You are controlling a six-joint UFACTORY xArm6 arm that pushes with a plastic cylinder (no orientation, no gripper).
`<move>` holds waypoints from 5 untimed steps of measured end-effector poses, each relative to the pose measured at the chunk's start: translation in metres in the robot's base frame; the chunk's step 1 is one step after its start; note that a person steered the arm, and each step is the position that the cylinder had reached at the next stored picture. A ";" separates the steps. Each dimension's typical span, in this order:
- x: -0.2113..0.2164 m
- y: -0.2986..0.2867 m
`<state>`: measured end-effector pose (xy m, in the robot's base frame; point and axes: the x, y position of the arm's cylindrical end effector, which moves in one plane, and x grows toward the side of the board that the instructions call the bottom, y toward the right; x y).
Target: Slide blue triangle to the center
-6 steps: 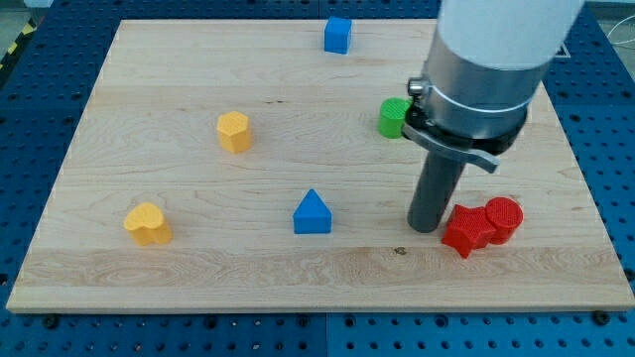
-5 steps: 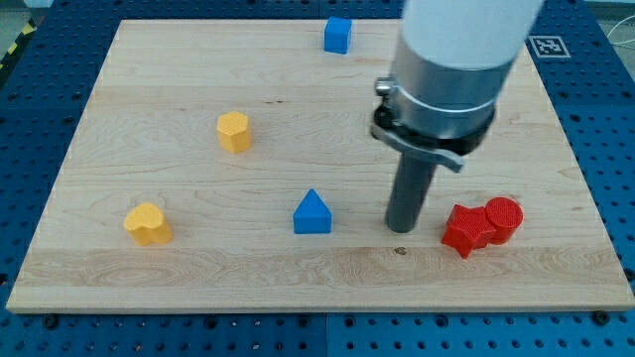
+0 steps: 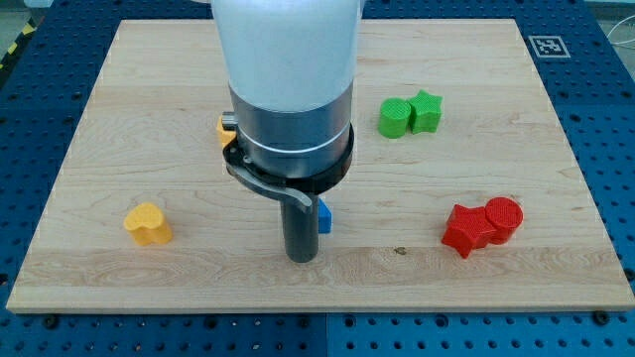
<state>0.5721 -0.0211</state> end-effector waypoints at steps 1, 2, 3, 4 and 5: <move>0.000 0.018; -0.001 0.041; 0.001 0.033; 0.004 0.012; -0.005 0.007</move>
<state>0.5673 -0.0138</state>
